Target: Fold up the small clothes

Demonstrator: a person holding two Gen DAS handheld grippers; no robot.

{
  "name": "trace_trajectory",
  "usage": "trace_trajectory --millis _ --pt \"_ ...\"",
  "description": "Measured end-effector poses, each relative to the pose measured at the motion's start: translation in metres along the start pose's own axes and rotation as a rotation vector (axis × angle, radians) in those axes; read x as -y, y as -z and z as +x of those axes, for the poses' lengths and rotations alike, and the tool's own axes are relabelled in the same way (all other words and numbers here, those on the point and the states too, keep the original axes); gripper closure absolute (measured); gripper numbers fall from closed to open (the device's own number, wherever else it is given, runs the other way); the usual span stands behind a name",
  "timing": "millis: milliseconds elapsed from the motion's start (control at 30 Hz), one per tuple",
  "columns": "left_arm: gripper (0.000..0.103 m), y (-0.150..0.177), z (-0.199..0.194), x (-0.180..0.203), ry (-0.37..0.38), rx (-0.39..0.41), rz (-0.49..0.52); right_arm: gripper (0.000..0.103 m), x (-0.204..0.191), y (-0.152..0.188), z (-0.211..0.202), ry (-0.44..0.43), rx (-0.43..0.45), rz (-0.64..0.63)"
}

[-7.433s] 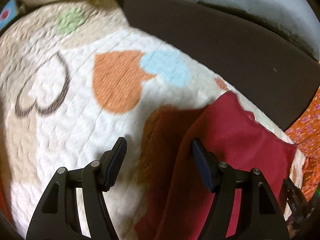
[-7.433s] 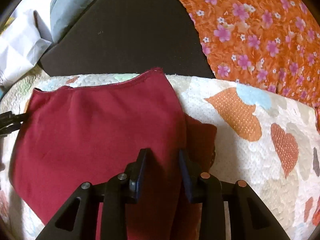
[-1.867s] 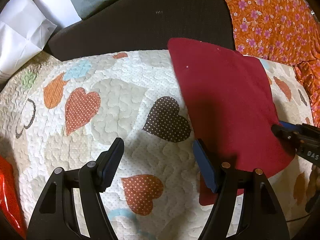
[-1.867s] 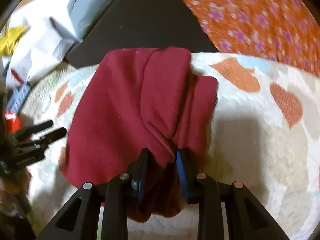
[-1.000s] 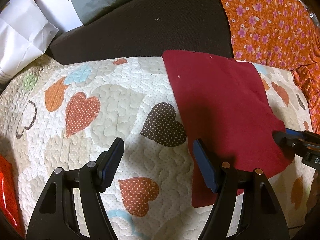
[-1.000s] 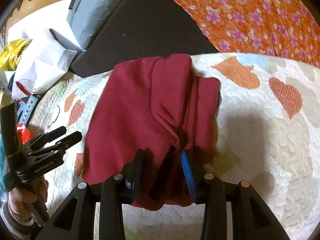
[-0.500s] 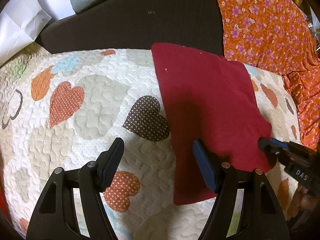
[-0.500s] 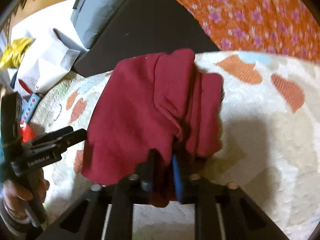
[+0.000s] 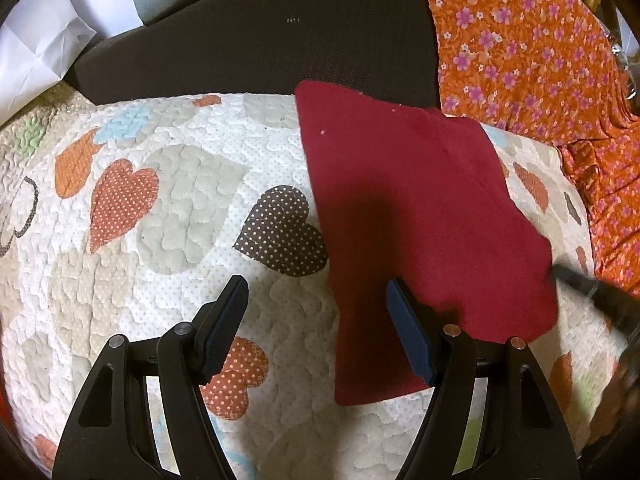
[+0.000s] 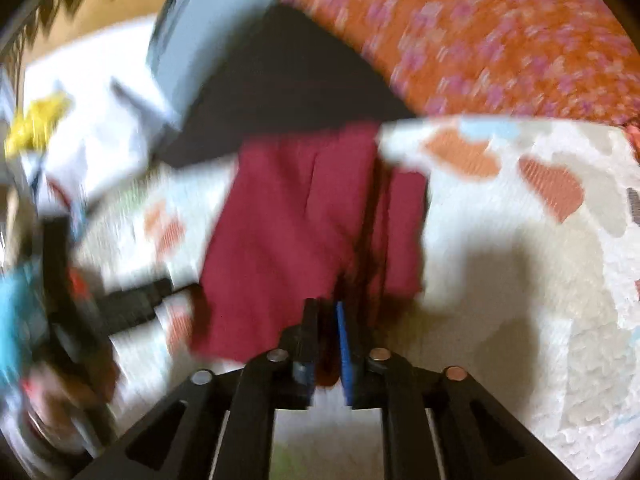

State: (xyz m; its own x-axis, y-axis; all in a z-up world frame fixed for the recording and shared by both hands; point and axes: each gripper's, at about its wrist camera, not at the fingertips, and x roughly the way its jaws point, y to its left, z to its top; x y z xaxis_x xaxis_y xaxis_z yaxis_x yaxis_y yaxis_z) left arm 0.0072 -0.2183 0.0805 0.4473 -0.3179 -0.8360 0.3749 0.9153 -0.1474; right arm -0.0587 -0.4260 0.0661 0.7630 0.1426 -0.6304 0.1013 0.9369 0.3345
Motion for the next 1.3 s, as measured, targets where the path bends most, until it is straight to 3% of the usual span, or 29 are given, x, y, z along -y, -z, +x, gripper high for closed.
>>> trace_trajectory --millis 33,67,233,267,300,333,367,633,767,867,933,1000,1067,1133,1200,1300 --pt "0.032 0.001 0.002 0.001 0.002 -0.003 -0.001 0.057 0.003 -0.011 0.002 0.019 0.027 0.010" --pt "0.032 0.002 0.004 0.002 0.001 -0.004 0.000 0.049 0.004 -0.018 0.007 0.022 0.031 0.017" --pt "0.031 0.002 0.007 0.004 -0.007 -0.003 0.009 0.049 0.017 -0.055 0.070 -0.011 -0.056 0.086" --pt "0.031 0.003 0.008 0.004 -0.006 -0.005 0.011 0.056 0.016 -0.056 0.080 -0.011 -0.071 0.078" --pt "0.031 0.003 0.009 0.004 -0.005 -0.008 0.012 0.076 0.016 -0.058 0.092 -0.002 -0.098 0.061" --pt "0.031 0.003 0.011 0.005 -0.003 -0.013 0.014 0.087 0.017 -0.059 0.102 0.022 -0.119 0.041" --pt "0.030 0.003 0.012 0.005 0.000 -0.016 0.015 0.092 0.016 -0.060 0.106 0.034 -0.122 0.020" --pt "0.027 0.003 0.019 0.014 0.012 -0.026 0.036 0.094 0.016 -0.037 0.109 0.158 -0.071 -0.094" --pt "0.027 0.004 0.017 0.016 -0.007 -0.028 0.053 0.094 0.014 -0.044 0.087 0.095 -0.055 -0.028" --pt "0.027 0.003 0.014 0.015 -0.008 -0.026 0.046 0.087 0.011 -0.046 0.068 0.059 -0.037 0.005" --pt "0.027 0.002 0.013 0.015 -0.008 -0.025 0.046 0.076 0.009 -0.041 0.053 0.038 -0.019 0.003" --pt "0.027 0.003 0.012 0.015 -0.006 -0.023 0.045 0.058 0.012 -0.038 0.048 0.013 -0.021 0.020" --pt "0.027 0.001 0.011 0.013 0.008 -0.020 0.037 0.056 0.018 -0.032 0.046 -0.021 -0.030 0.054" --pt "0.027 -0.002 0.009 0.009 0.047 -0.012 0.015 0.052 0.021 -0.028 0.049 -0.043 -0.039 0.069" --pt "0.027 -0.008 0.011 0.001 0.117 -0.006 -0.033 0.039 0.024 -0.025 0.056 -0.034 -0.050 0.067" --pt "0.023 -0.016 0.021 -0.010 0.192 -0.007 -0.118 0.038 0.038 -0.024 0.070 -0.042 -0.067 0.116"
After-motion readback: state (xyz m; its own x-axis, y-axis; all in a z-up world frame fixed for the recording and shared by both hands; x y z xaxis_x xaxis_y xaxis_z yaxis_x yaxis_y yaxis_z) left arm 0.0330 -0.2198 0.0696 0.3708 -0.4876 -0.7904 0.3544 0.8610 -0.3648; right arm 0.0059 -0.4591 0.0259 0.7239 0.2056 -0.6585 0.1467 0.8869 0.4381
